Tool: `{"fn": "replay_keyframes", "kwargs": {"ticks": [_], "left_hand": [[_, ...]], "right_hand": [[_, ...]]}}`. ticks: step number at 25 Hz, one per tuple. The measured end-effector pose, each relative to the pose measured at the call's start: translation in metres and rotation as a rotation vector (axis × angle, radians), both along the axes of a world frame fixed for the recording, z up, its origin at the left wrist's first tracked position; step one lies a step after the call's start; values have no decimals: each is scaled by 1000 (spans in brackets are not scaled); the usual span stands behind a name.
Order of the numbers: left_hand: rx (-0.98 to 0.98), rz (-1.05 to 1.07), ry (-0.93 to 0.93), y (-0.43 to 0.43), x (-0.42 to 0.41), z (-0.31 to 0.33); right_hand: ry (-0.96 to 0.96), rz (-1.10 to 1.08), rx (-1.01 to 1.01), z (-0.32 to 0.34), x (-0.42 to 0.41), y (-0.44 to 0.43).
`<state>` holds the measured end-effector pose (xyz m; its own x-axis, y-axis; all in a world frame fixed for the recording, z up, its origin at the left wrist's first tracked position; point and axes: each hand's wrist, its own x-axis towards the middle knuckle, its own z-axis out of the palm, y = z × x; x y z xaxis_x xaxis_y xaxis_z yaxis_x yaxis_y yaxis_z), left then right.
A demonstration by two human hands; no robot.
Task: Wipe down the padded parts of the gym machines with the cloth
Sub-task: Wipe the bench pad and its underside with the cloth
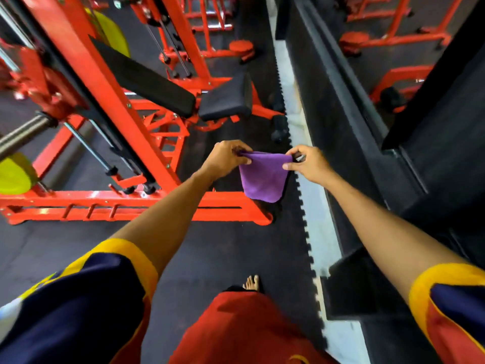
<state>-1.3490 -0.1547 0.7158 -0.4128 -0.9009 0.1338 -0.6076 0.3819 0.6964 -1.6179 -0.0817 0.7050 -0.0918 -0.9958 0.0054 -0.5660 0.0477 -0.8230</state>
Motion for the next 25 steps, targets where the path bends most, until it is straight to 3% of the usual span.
{"fn": "replay_keyframes", "kwargs": {"ticks": [7,14,25], "left_hand": [[5,133,12,-163,-40,41],[-60,307,-61,-278,-87,49],[-46,619,52,-413,-109,51]], "right_hand": [[19,58,-68,49,-43,-180],[5,186,-89,37,-93,-358],[-22,378,-96,70,-96,-543]]}}
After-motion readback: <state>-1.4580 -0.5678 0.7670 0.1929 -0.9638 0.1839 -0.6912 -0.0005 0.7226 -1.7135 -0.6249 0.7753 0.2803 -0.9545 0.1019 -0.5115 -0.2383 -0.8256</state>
